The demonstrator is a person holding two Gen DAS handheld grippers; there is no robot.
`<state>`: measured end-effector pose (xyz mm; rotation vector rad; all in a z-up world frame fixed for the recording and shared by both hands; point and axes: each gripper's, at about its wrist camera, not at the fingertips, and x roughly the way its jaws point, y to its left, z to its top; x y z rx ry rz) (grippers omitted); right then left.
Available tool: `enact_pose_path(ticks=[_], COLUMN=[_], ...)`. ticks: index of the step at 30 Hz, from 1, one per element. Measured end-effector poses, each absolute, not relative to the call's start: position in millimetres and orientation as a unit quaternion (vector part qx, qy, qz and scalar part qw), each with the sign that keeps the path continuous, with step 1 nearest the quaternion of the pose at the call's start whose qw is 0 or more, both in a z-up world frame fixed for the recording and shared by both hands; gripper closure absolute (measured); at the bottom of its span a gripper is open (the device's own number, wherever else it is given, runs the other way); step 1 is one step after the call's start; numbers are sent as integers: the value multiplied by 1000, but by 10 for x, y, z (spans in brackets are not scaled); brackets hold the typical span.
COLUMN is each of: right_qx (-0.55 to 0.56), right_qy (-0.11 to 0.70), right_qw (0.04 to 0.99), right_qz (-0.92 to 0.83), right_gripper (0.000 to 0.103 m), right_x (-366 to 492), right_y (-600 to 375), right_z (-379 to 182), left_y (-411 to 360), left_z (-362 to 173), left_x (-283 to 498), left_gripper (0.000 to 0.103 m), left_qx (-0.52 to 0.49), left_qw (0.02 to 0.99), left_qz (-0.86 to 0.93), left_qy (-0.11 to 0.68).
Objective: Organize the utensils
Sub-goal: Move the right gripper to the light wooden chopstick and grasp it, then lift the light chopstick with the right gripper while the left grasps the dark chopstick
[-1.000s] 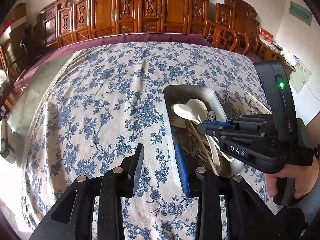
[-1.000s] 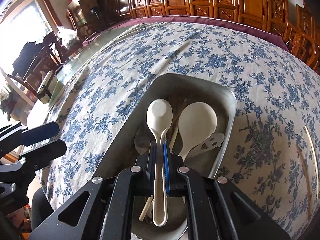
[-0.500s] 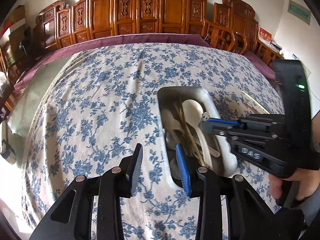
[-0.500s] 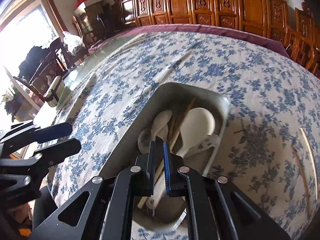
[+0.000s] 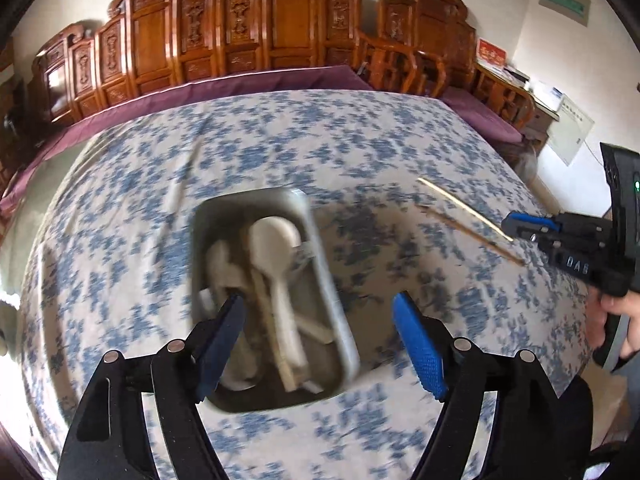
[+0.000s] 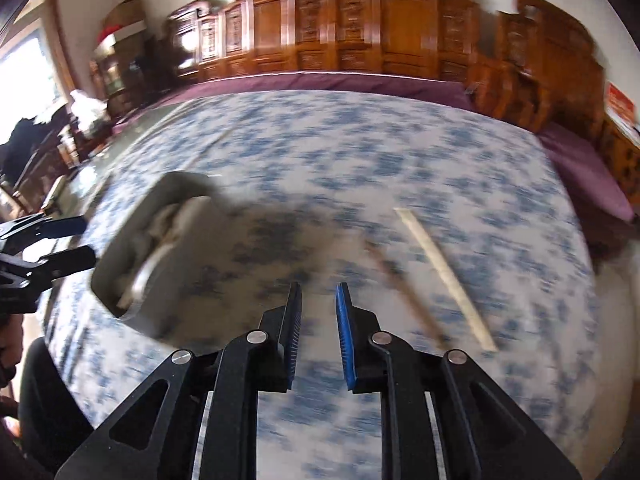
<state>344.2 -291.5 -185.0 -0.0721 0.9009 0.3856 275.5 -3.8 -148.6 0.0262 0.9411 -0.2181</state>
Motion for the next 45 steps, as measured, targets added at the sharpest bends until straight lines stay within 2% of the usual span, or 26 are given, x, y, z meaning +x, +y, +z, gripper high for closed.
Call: enact_pose_path(ticks=[3,13,14,16,20,23,31,32,34,35,45], right_qx=[-36,-72,-76,-81,-86,-91,-103,-111,-116,-115,-105], right_qy=[431,459,463,473,490,503,516,515,518,520,514], right_qw=[886,869,866,859,847,839,829,828,824,823,829], right_qz=[168,172,175,180,187,188,190,191,199,199,197], right_gripper=[65,65,65,65,65,75,77,80,94,95,97], right_x=[3507,3875,3915,3995,4147,4236,4342,4327,4293,4278,3804], right_y=[-3247,-3693,-3703,-3717,-3725,-3724,-3758,-3751,-3765,-3788,-4154], right_z=[-1867,-2215,-2260,-2359,-2548,-2662,-2745,-2742,-2738,-2739,-2662], left_y=[-299,-838,-885,-934,-1089,-1172,-1400,-1432,-1495,-1549,-2144], left_z=[-1525,-1766,-1798,-1830,-1908,-1939,-2027,-2039,-2062,-2080,-2201], left_x=[2823,3023,3042,3062,3106,3120,3149,3157,3181,3202,3417], left_gripper=[29,28,22,16,11,11,11,11,11,11,11], left_qx=[17,14,15,10,18,25,39,38,37,37,31], left_qw=[882,868,867,866,861,860,854,853,851,850,846], left_qz=[-115,-114,-113,-116,-114,-116,-115,-114,-114,-114,-117], left_qy=[456,482,485,487,494,496,506,508,511,512,520])
